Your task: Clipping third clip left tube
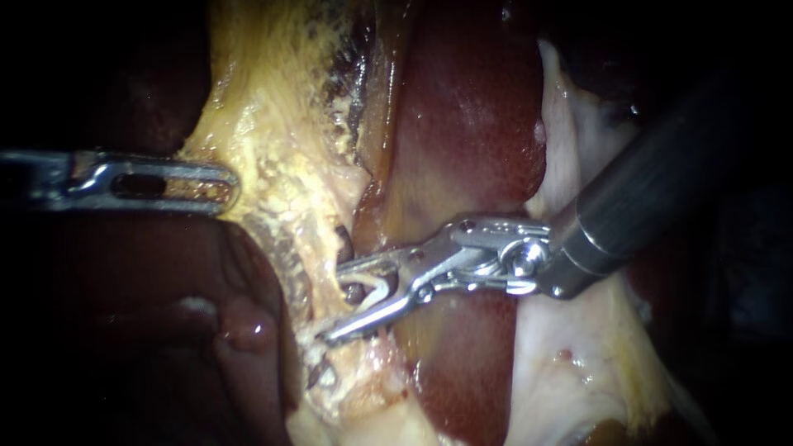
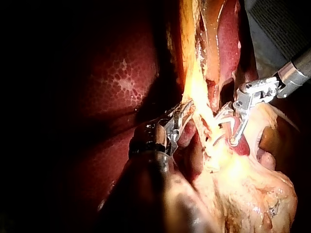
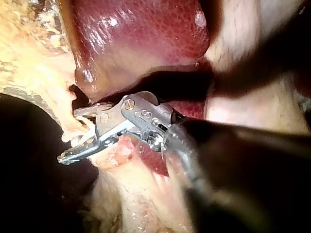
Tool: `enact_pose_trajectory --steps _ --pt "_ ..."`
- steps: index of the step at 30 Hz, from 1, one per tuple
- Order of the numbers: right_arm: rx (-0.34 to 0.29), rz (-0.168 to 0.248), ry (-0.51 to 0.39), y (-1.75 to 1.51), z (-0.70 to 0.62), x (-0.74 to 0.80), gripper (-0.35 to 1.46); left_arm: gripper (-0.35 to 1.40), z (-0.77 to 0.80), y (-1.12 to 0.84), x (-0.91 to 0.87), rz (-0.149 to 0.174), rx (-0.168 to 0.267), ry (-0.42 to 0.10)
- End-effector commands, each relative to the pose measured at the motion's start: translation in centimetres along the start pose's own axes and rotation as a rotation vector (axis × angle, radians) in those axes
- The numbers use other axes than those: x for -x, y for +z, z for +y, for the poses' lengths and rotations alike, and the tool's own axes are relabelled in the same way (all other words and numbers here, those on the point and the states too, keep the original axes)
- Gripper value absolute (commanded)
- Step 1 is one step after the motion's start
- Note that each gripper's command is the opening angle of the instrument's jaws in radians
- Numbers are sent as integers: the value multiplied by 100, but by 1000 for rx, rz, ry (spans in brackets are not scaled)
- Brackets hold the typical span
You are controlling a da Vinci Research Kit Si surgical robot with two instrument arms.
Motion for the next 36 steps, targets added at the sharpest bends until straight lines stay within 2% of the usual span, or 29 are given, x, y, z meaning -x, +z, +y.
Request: enact_pose_trajectory --steps 1,5,9,14,18,24,29,36 --pt "-16 5 2 1 -1 -1 51 -35 0 0 0 1 -1 0" --pt "-58 6 10 9 -1 -4 50 -35 1 1 0 1 -1 0" --pt "-80 7 25 21 5 -3 50 -35 0 1 0 0 -1 0" --pt "-125 57 47 27 9 -2 50 -35 0 1 0 0 -1 0" --pt "-150 104 68 23 8 -10 49 -35 0 1 0 0 -1 0" --pt "-121 147 112 5 11 -41 47 -35 0 1 0 0 -1 0" --pt "-80 180 151 -7 17 -58 45 -35 0 1 0 0 -1 0" --pt "-75 185 218 -5 22 -62 43 -35 0 1 0 0 -1 0"
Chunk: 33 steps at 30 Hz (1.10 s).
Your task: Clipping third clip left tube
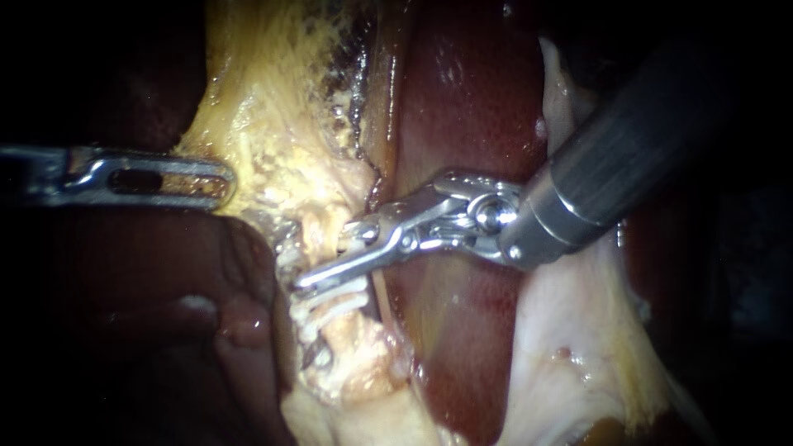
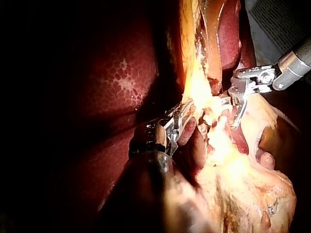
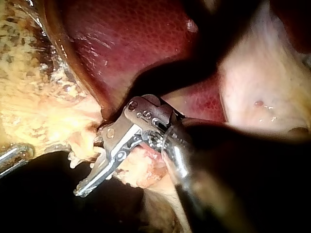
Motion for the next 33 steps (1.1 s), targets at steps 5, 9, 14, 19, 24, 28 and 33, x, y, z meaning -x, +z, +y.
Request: enact_pose_trajectory --steps 5,9,14,19,24,28,33 --pt "11 12 85 0 -1 0 30 -35 0 0 0 0 0 0" --pt "45 37 121 -2 -2 1 14 -35 0 0 0 0 0 0" --pt "117 15 86 -4 -3 2 -35 -35 0 0 0 0 0 0" --pt "151 24 41 -9 -3 3 -35 -35 -1 0 0 0 1 0" --pt "139 14 41 -10 -3 5 -35 -35 -1 0 0 0 1 0" --pt "134 9 41 -9 -2 6 -35 -35 -1 0 0 0 0 0" --pt "132 7 40 -9 -2 7 -35 -35 0 0 0 0 0 0"
